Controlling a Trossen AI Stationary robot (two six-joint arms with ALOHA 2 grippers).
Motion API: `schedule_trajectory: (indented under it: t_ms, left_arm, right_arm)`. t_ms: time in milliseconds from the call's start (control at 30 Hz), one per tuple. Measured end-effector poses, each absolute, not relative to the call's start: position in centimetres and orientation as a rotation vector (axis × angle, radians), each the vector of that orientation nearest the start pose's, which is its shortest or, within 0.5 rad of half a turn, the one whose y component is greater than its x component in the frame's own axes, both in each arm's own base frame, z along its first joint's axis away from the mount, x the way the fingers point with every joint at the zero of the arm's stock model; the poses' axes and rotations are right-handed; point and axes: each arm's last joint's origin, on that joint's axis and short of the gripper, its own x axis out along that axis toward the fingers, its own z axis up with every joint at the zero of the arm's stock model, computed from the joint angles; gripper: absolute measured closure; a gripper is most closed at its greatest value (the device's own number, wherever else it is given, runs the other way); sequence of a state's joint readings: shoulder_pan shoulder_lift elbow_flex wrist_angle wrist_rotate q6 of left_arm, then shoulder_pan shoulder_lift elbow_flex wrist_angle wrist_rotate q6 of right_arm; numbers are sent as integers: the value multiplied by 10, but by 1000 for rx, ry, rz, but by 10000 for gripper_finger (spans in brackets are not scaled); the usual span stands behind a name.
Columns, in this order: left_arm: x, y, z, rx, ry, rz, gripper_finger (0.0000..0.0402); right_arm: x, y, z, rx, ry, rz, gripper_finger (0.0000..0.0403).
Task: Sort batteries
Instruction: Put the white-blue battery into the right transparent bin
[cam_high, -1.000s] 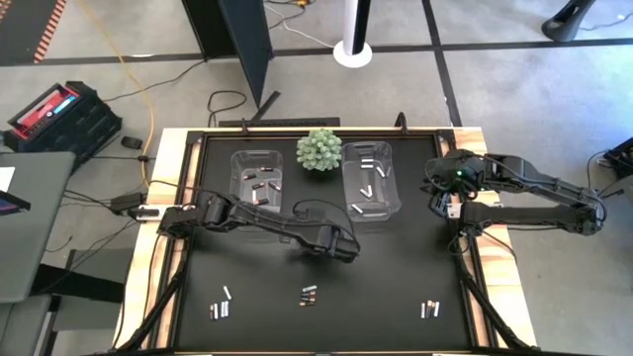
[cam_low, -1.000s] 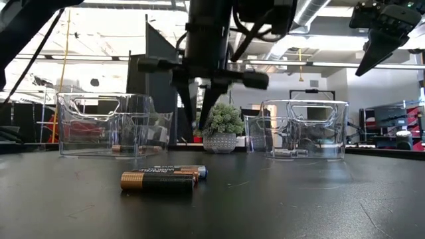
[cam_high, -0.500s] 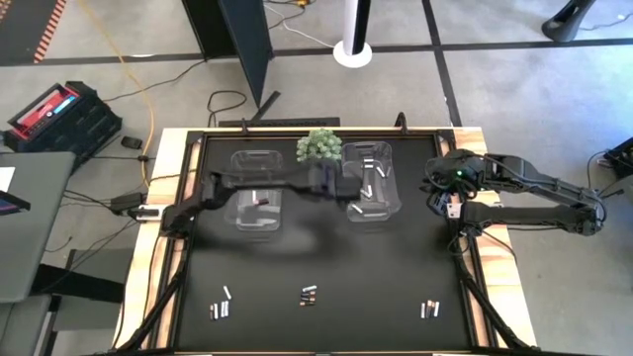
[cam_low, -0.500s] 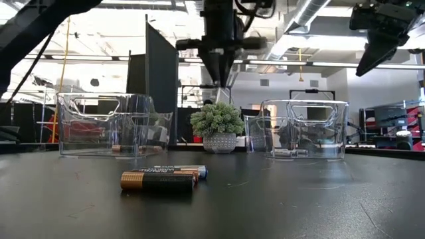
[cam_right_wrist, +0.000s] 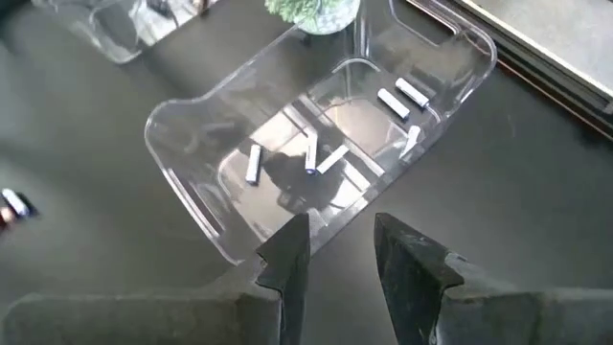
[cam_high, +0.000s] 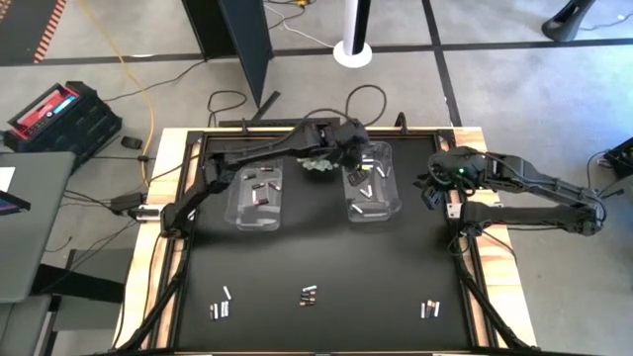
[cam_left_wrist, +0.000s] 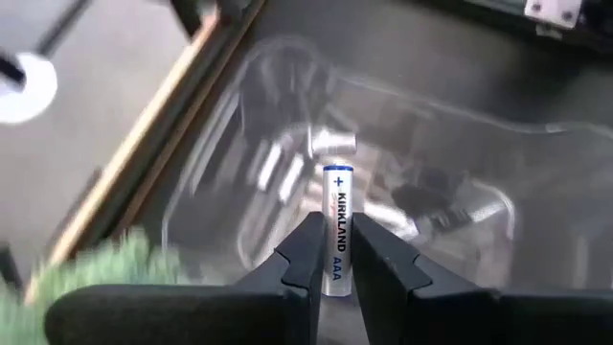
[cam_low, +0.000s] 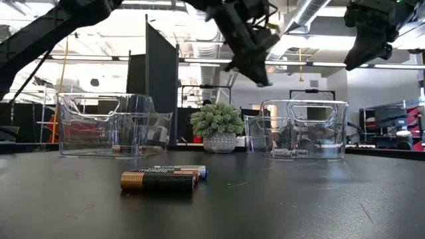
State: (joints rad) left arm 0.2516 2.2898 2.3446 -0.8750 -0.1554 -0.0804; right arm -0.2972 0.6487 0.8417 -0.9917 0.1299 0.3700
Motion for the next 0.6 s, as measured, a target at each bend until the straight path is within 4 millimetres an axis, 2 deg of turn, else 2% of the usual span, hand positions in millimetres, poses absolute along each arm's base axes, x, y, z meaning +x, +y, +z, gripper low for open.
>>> schedule_trajectory:
  t_ms: [67, 300, 467, 600]
  left_arm:
    - [484, 134, 302, -81, 824, 386, 356]
    - [499, 148, 270, -32, 840, 267, 356]
    - [505, 150, 258, 7, 837, 202, 356]
    - [511, 151, 240, 35, 848, 166, 356]
  right_arm:
    - [100, -35, 300, 439, 711, -560, 266]
    - [100, -35, 300, 534, 683, -601, 266]
    - [101, -36, 299, 587, 670, -632, 266]
    - [102, -37, 299, 609, 669, -650, 266]
